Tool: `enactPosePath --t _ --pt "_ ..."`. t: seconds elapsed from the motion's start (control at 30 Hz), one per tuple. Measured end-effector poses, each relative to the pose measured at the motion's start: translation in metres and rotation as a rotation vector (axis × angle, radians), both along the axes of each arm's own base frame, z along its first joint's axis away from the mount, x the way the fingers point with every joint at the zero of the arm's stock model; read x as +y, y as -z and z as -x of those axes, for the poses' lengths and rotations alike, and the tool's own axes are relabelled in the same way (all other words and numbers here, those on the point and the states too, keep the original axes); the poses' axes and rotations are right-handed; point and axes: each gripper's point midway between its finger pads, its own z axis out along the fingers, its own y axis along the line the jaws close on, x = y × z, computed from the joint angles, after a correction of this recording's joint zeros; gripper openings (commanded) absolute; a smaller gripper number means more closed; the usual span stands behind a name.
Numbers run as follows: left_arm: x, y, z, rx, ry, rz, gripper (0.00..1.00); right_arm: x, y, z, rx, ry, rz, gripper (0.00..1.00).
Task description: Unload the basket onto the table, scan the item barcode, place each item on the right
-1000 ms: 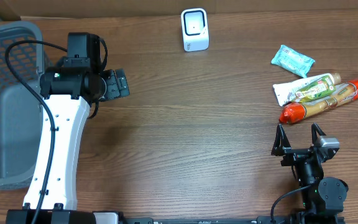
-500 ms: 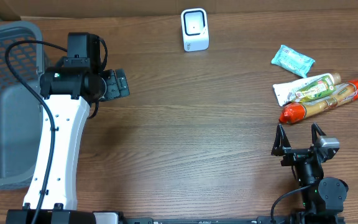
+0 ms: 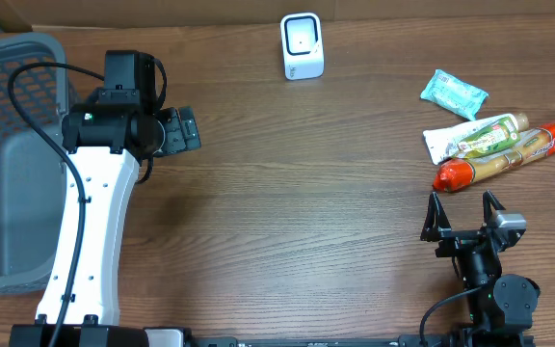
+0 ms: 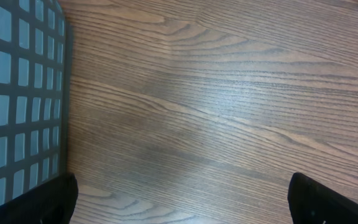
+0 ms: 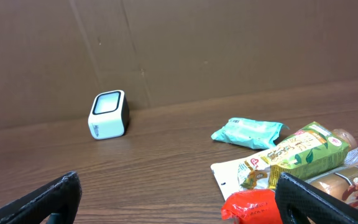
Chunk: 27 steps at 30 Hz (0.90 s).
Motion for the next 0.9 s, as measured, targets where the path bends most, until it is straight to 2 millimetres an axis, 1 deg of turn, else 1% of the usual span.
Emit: enactPosePath --t 0.7,0.8,0.9 --pt "-0.001 0.0 0.0 -0.001 0.002 0.0 1.0 0.0 0.0 0.0 0.0 0.0 0.0 1.0" --pt "-0.002 -0.005 0.005 -0.007 0.007 -0.015 1.0 0.0 0.0 0.0 0.0 0.0 0.001 1.0" --pt "0.0 -0.026 0.013 -0.072 0.004 -0.027 1.0 0.0 0.0 0.0 0.0 0.0 0.0 1.0"
